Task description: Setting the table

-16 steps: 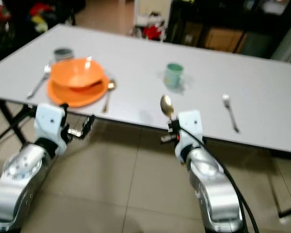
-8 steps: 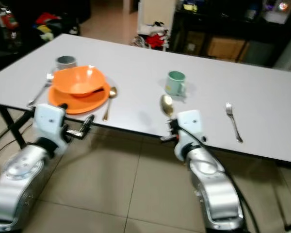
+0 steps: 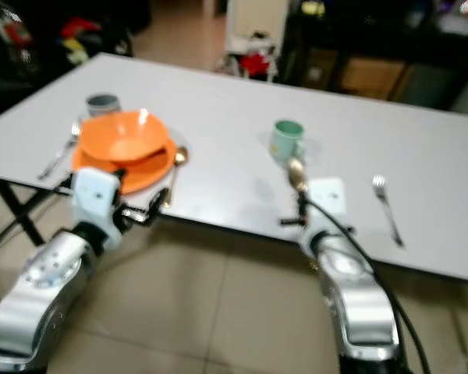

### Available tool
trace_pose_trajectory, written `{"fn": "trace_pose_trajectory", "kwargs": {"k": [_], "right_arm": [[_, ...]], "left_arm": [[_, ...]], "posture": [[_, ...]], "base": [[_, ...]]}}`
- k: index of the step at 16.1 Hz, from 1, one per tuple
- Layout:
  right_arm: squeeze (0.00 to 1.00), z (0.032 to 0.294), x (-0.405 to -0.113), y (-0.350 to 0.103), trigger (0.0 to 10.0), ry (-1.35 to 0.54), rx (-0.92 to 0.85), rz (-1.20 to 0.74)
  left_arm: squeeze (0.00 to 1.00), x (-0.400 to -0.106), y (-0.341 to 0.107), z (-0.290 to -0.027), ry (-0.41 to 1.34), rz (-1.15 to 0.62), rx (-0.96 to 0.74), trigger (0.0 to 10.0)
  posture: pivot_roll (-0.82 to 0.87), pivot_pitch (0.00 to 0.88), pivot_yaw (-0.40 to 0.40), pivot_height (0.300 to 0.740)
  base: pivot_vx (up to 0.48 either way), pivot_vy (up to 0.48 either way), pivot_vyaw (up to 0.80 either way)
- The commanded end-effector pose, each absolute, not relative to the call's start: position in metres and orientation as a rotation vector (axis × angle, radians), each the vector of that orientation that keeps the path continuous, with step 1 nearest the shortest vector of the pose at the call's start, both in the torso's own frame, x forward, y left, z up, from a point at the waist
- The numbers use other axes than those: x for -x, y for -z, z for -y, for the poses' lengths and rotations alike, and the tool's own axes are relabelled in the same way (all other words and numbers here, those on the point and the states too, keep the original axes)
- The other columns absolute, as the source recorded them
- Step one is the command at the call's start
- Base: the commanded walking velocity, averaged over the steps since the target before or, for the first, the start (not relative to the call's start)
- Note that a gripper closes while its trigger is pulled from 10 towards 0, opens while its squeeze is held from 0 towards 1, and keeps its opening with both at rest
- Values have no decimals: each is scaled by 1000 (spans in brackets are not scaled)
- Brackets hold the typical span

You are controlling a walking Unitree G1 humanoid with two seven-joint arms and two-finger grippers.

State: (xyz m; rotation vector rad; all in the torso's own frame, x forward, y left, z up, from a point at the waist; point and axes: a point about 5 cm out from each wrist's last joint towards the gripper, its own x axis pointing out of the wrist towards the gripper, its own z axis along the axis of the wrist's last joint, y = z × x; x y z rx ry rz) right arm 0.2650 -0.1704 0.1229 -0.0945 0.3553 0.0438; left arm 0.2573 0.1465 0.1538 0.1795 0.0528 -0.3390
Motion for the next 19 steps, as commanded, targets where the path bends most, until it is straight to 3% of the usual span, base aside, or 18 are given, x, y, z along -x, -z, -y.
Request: {"fn": "trace_pose_trajectory", "kwargs": {"k": [1,10,13,19], "right_arm": [[0,162,-274,-127,10000,-62,96,-352],[0,163,-321,-106,10000,38,63,-512],[0,160,-329,-101,10000,61,63,-540],[0,163,-336,-92,10000,139,20,-589]], "left_arm": [[51,-260,-158,-153,325,-39,-196,10000],[47,-263,-159,-147,454,-52,-232,10000],[39,-260,-159,-144,544,-60,-237,10000],[24,-253,-164,-130,830,-77,-228,10000]], "posture": [[111,0,-36,740],[124,0,-24,740],[133,0,-31,740],[127,0,-20,740]], "base": [[307,0,0],[307,0,0],[306,0,0],[0,0,0]]}}
